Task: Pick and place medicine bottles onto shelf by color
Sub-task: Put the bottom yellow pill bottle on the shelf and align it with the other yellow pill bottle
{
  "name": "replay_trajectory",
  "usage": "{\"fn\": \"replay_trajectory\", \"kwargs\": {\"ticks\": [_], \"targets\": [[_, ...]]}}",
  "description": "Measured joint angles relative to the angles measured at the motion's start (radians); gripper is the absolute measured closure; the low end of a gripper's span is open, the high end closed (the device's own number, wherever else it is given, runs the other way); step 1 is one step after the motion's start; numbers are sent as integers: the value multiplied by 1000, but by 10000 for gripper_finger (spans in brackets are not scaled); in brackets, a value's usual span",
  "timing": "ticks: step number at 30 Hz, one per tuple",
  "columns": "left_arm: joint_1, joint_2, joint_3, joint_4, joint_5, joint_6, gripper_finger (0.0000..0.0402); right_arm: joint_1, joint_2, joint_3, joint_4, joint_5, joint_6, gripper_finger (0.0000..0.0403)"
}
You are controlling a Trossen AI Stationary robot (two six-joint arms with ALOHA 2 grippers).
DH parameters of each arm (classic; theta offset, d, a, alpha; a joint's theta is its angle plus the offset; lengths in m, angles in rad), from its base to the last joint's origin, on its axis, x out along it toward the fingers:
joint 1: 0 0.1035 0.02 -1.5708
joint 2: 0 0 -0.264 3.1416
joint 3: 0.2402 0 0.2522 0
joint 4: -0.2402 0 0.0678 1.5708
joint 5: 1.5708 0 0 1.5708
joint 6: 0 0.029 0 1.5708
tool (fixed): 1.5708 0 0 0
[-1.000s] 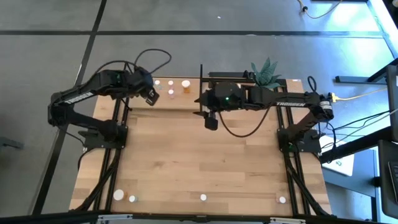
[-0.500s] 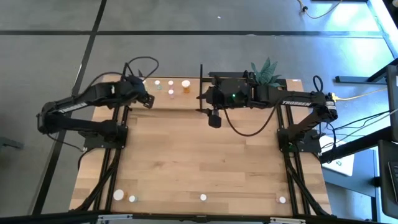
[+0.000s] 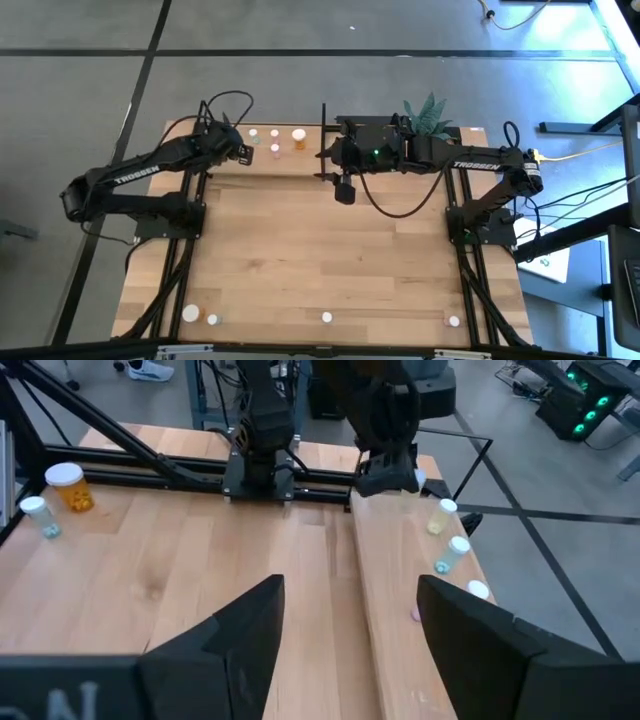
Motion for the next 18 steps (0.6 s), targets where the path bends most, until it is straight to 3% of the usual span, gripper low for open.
{"fn": "replay_trajectory", "kwargs": {"ticks": [13,18], "targets": [[-55,130,-30,85,-184,-65,311,-4,0,0,17,0,27,172],[-53,164,-30,82,-198,-95,311,-4,0,0,29,0,27,172]]}}
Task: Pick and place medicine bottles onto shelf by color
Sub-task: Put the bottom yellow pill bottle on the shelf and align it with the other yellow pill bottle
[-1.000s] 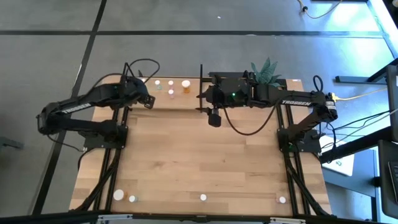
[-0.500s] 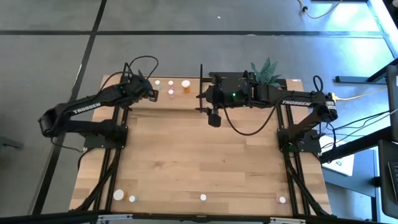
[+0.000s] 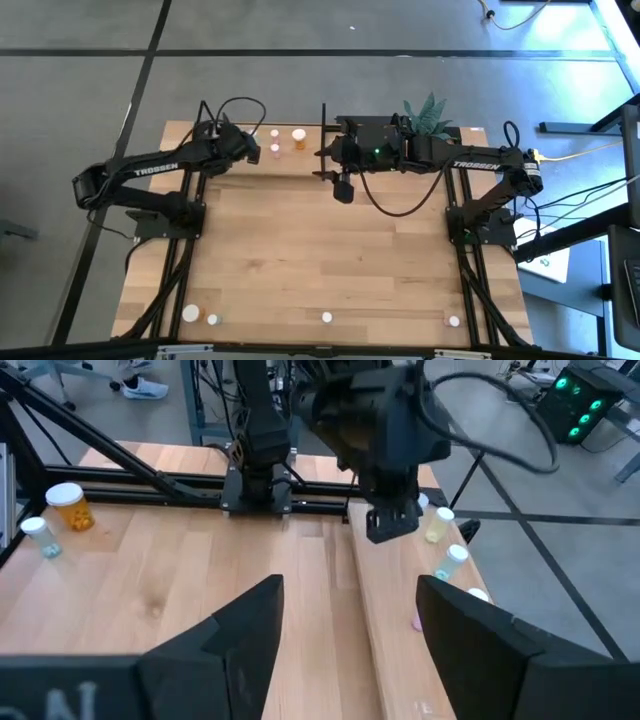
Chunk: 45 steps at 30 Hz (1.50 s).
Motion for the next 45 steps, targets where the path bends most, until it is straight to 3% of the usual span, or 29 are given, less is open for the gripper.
{"fn": "replay_trajectory", "kwargs": {"ticks": [11,31,45], "targets": [[46,65,0,-12,6,-42,311,0,0,0,8,0,0,172],[106,73,0,-53,79,-108,311,0,0,0,9,0,-5,172],[106,75,-77,-10,83,-175,311,0,1,0,8,0,-1,172]]}}
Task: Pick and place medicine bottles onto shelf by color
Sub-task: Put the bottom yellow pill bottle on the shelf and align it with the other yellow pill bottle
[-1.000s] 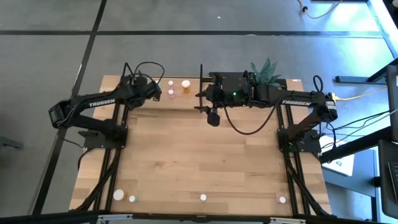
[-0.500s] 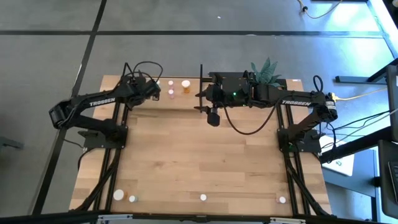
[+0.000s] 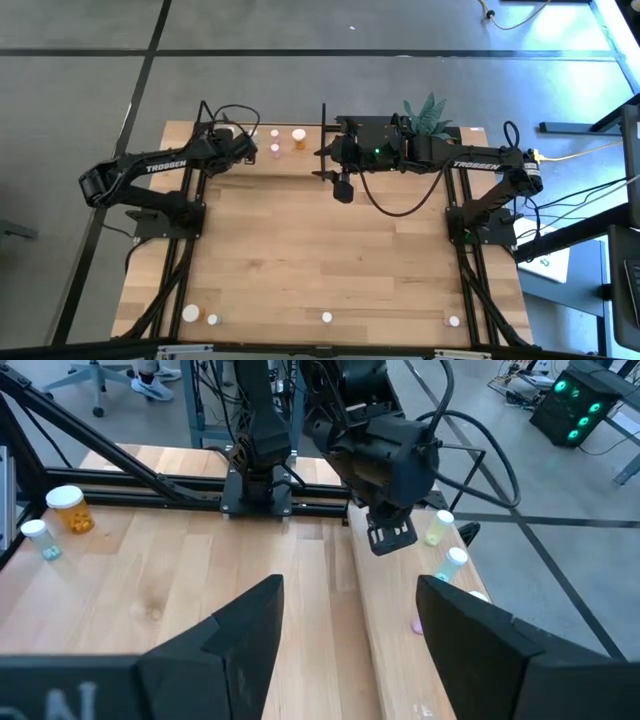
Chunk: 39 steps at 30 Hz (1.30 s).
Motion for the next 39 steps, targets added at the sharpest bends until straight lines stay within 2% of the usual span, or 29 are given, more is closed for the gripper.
{"fn": "replay_trajectory", "kwargs": {"ticks": [15,39], "targets": [[18,0,-1,45,-25,1,311,0,0,0,0,0,0,172],[27,0,-1,96,8,27,311,0,0,0,0,0,0,172]]}}
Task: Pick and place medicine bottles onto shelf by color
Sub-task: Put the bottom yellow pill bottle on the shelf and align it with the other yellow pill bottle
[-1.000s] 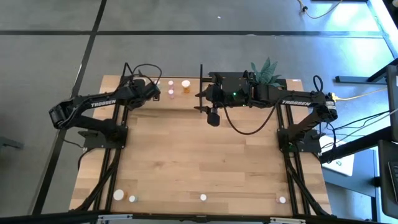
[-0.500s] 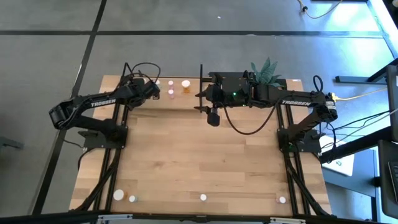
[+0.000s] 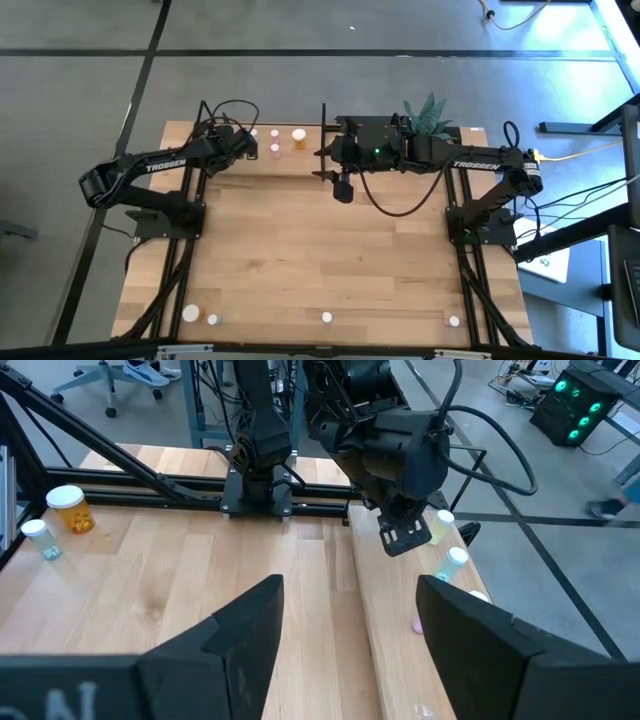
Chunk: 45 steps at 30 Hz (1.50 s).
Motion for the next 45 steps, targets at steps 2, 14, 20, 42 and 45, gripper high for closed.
{"fn": "replay_trajectory", "kwargs": {"ticks": [2,14,20,42,45], "targets": [[0,0,0,-1,6,-2,311,0,0,0,0,0,0,172],[7,0,0,-12,19,-63,311,0,0,0,0,0,0,172],[7,0,0,-12,19,-101,310,0,0,0,0,0,0,172],[14,0,0,-25,26,-138,287,0,0,0,1,0,0,172],[14,0,0,-30,26,-138,279,0,0,0,1,0,0,172]]}}
